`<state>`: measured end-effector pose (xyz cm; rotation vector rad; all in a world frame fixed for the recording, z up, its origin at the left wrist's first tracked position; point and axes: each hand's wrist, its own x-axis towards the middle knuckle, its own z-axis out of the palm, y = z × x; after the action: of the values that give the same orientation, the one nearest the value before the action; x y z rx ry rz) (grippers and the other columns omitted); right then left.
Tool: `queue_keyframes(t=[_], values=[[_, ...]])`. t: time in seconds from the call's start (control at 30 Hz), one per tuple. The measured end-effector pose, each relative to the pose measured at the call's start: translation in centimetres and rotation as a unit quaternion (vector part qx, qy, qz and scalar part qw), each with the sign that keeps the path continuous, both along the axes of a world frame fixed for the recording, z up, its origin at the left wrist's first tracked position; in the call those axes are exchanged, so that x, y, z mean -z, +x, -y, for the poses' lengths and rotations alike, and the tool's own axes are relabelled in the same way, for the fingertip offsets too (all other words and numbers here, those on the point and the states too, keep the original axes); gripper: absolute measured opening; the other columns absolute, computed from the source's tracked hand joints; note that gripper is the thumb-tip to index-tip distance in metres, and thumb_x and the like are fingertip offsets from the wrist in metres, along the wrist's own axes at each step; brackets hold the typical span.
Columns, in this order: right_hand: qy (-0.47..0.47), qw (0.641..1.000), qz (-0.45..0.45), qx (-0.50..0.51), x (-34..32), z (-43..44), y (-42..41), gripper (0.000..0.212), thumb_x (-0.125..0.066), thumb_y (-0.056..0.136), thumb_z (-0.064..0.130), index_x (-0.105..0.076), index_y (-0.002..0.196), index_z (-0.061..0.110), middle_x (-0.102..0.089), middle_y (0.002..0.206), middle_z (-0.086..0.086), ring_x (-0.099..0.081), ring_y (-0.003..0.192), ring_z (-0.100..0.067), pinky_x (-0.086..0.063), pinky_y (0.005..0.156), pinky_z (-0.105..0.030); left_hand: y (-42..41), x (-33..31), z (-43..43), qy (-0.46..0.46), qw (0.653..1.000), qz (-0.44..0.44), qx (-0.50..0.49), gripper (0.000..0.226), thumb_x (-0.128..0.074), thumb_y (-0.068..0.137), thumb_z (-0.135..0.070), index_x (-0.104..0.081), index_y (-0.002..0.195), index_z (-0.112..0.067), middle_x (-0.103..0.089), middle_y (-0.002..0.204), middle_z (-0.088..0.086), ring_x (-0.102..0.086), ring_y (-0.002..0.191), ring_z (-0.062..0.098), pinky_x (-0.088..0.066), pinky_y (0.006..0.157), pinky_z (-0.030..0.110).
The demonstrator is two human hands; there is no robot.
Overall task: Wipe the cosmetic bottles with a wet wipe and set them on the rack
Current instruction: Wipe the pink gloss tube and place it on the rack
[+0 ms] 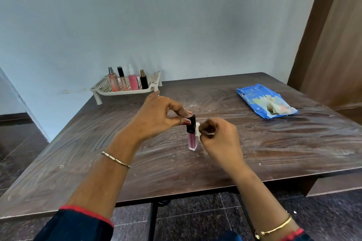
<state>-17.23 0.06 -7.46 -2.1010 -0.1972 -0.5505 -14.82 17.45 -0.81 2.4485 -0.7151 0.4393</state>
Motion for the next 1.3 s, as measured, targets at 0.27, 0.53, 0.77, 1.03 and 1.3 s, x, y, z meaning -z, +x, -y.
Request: queue_keyframes(t=[0.27,0.53,0.77,1.03,1.3], values=[[0.101,0.985,0.137,-0.024,-0.3,-1.4,-0.5,0.024,-0.07,0.078,0.001,-0.064,0.087,0.022,-0.064,0.088,0.009,-0.064,0.084,-0.005,-0.054,0.074,-0.019,0.0,0.2,0.0,0.008,1.0,0.009,-0.006,0.014,-0.072,0.076,-0.037,-0.074,0.09,-0.035,-0.072,0.096,-0.02,-0.05,0.08,-0.025,-0.025,0.111,0.045],[-0.088,0.995,0.035,-0.014,2.8,-0.3,-0.9,0.022,-0.07,0.074,0.005,-0.059,0.069,0.023,-0.057,0.075,0.008,-0.058,0.072,-0.012,-0.051,0.066,-0.031,0.4,0.4,0.2,-0.01,1.0,-0.018,-0.003,0.014,-0.072,0.08,-0.028,-0.073,0.094,-0.03,-0.067,0.092,-0.03,-0.055,0.09,-0.02,-0.034,0.109,0.045],[-0.106,0.994,-0.016,-0.02,3.1,0.3,-0.9,0.014,-0.069,0.076,0.008,-0.068,0.072,0.022,-0.062,0.076,0.012,-0.059,0.073,-0.004,-0.051,0.068,-0.019,0.3,0.5,0.4,-0.042,0.996,-0.071,0.017,0.014,-0.073,0.081,-0.019,-0.071,0.091,-0.029,-0.069,0.105,-0.019,-0.06,0.107,-0.002,-0.042,0.105,0.038],[-0.099,0.994,-0.038,-0.043,2.6,0.4,-1.2,0.017,-0.069,0.076,0.012,-0.067,0.075,0.028,-0.067,0.082,0.012,-0.063,0.078,-0.003,-0.054,0.073,-0.023,-0.3,1.0,-0.4,-0.078,0.993,-0.083,0.016,0.015,-0.078,0.074,-0.028,-0.065,0.083,-0.027,-0.067,0.096,-0.014,-0.058,0.1,0.0,-0.036,0.085,0.013],[0.09,0.994,-0.064,-0.005,2.2,0.9,-1.0,0.013,-0.075,0.077,0.024,-0.067,0.066,0.022,-0.068,0.063,0.009,-0.065,0.064,-0.002,-0.052,0.061,-0.022,0.1,0.9,-1.9,-0.072,0.993,-0.097,0.01,0.012,-0.076,0.077,-0.02,-0.069,0.087,-0.019,-0.071,0.099,-0.013,-0.063,0.097,0.0,-0.041,0.098,0.026]])
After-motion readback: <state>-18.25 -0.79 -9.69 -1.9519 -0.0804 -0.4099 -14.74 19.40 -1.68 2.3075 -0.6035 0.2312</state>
